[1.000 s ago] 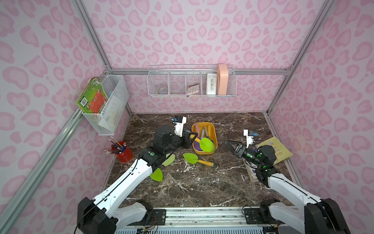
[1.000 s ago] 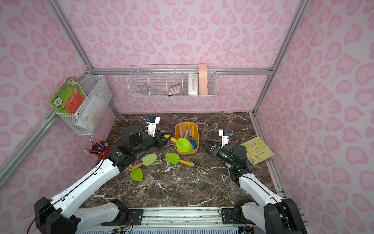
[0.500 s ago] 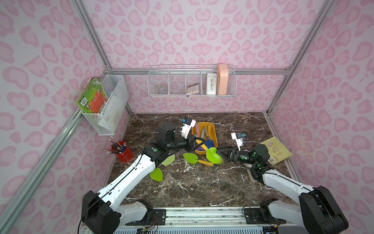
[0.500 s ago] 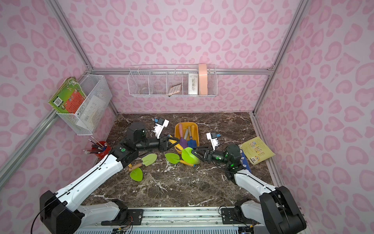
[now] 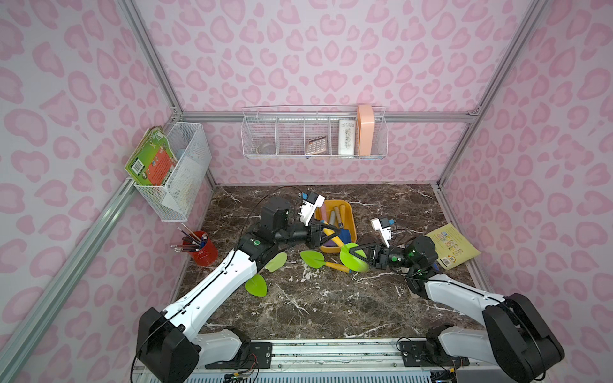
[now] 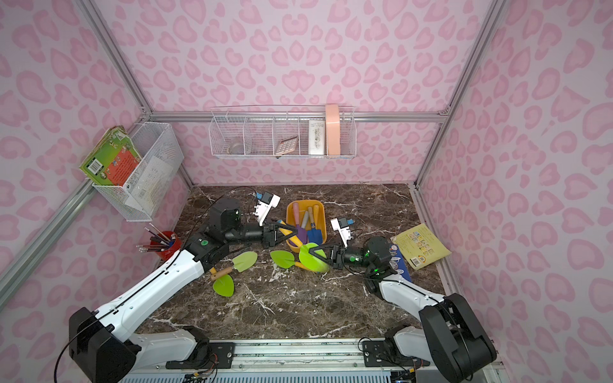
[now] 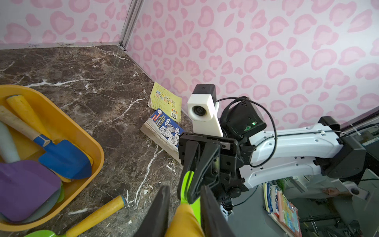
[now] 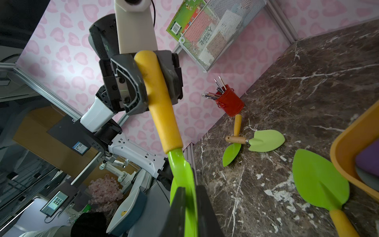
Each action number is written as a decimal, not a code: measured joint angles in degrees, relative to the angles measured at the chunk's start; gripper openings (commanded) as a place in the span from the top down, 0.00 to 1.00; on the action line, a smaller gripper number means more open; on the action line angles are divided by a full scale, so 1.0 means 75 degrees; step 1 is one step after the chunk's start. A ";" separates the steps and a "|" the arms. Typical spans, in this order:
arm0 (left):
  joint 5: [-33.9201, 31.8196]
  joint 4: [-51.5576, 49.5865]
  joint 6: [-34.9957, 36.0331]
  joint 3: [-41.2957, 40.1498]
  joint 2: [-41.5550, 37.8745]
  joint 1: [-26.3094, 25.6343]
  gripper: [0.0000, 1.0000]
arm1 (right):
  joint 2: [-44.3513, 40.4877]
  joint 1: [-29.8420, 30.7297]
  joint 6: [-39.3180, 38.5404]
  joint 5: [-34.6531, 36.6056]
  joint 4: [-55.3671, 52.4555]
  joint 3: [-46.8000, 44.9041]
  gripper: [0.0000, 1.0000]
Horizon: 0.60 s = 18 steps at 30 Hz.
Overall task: Put the shovel into the storage box
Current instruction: Adjust the shovel.
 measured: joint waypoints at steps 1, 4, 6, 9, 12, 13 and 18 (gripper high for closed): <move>-0.0044 0.0003 0.0000 0.0023 0.0009 0.0003 0.97 | 0.0029 -0.0006 0.0000 0.0015 -0.0012 0.0041 1.00; -0.0297 -0.0082 -0.0052 0.0111 0.0026 0.0006 0.72 | 0.0079 -0.0029 -0.0009 0.0146 -0.0233 0.0201 1.00; -0.0635 -0.0283 -0.0085 0.0216 0.0026 0.0038 0.54 | 0.0122 -0.0029 -0.0143 0.0274 -0.0478 0.0367 1.00; -0.1722 -0.0871 -0.0090 0.0300 -0.0041 0.0114 0.41 | 0.0286 -0.0085 -0.0122 0.0810 -0.0962 0.0731 1.00; -0.2940 -0.1542 -0.0117 0.0245 -0.0379 0.0152 0.40 | 0.0714 -0.0195 -0.0128 0.1524 -0.1527 0.1087 1.00; -0.3293 -0.1676 -0.0166 0.0181 -0.0536 0.0166 0.40 | 0.0927 -0.0227 -0.0073 0.1781 -0.1693 0.1186 1.00; -0.4290 -0.2107 -0.0481 -0.0417 -0.1189 0.0169 0.40 | 0.1886 -0.0262 0.0294 0.2932 -0.2221 0.1664 1.00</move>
